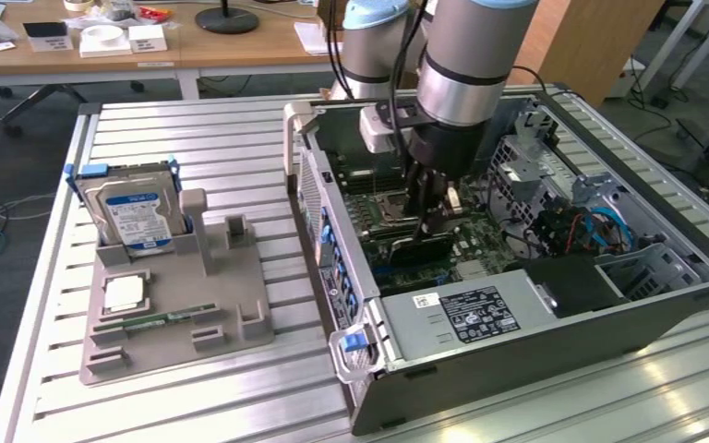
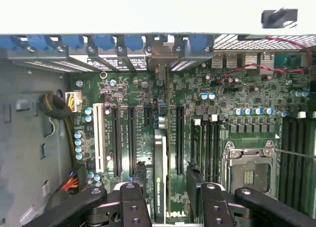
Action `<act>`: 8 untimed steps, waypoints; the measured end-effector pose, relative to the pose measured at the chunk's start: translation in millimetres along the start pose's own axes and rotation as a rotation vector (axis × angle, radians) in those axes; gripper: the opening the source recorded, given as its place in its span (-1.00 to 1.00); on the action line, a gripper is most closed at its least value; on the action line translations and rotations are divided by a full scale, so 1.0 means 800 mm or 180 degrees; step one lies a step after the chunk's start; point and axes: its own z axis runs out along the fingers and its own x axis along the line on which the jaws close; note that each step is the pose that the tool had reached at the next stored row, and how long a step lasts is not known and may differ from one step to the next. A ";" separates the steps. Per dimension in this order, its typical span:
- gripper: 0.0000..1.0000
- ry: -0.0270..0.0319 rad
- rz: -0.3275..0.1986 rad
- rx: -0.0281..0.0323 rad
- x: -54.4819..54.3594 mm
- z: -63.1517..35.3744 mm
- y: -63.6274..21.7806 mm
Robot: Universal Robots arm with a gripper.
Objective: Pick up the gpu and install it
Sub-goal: 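Insert the gpu into the slot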
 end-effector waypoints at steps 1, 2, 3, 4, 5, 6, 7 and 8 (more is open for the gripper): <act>-0.08 0.0000 0.0000 0.0000 0.000 -0.003 0.000; -0.08 0.0000 0.0000 0.0000 0.000 -0.005 0.000; -0.08 0.0000 0.0000 0.0000 0.000 -0.008 0.000; -0.08 0.0000 0.0000 0.0000 0.000 -0.010 0.000; -0.08 0.0000 0.0000 0.0000 0.000 -0.011 0.000; -0.08 0.0000 0.0000 0.0000 -0.001 -0.013 0.000; -0.08 -0.0001 0.0000 0.0000 -0.001 -0.013 0.000; -0.08 -0.0001 0.0000 0.0000 -0.001 -0.012 0.000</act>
